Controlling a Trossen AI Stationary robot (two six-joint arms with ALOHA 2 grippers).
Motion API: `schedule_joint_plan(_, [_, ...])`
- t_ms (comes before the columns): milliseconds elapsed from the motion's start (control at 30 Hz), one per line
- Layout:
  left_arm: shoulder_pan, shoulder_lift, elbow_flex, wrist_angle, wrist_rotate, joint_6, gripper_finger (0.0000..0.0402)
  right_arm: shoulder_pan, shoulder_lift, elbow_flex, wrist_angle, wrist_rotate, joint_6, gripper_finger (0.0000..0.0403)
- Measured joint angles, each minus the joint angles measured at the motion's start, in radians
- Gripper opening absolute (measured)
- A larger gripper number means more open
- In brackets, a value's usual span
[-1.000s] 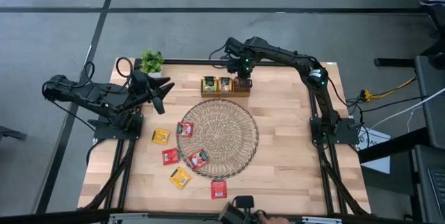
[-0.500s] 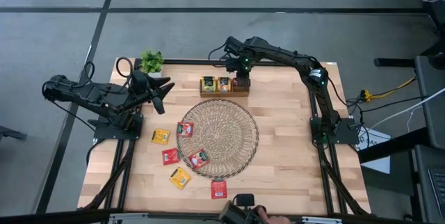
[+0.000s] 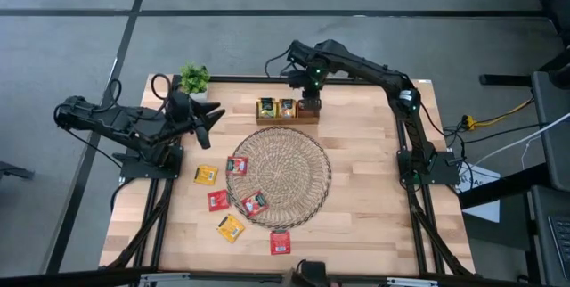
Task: Pick & Place Tea
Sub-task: Put the red tea bag into the right of the wooden organizer
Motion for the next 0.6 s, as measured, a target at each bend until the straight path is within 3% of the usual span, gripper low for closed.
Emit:
schedule_joint_plan(133, [0.0, 0.018, 0.0, -0.044, 0.047, -0.022, 0.0136, 0.006, -0.051, 0.029, -0.003, -0.238, 0.053, 0.0108])
schedule_joint_plan(233, [0.0, 0.035, 0.0, -0.109, 0.004, -0.117, 0.0136, 0.015, -0.097, 0.016, 0.02, -0.35, 0.085, 0.0108])
schedule_joint_plan(433, [0.0, 0.057, 0.0, -0.246, -0.008, -0.322, 0.0153, 0.072, -0.17, -0.023, 0.036, -0.408, 0.138, 0.0108])
schedule_joint_plan(600, [0.012, 0.076, 0.0, -0.365, 0.109, -0.48, 0.0187, 0.14, -0.189, -0.03, 0.033, -0.4, 0.164, 0.0108])
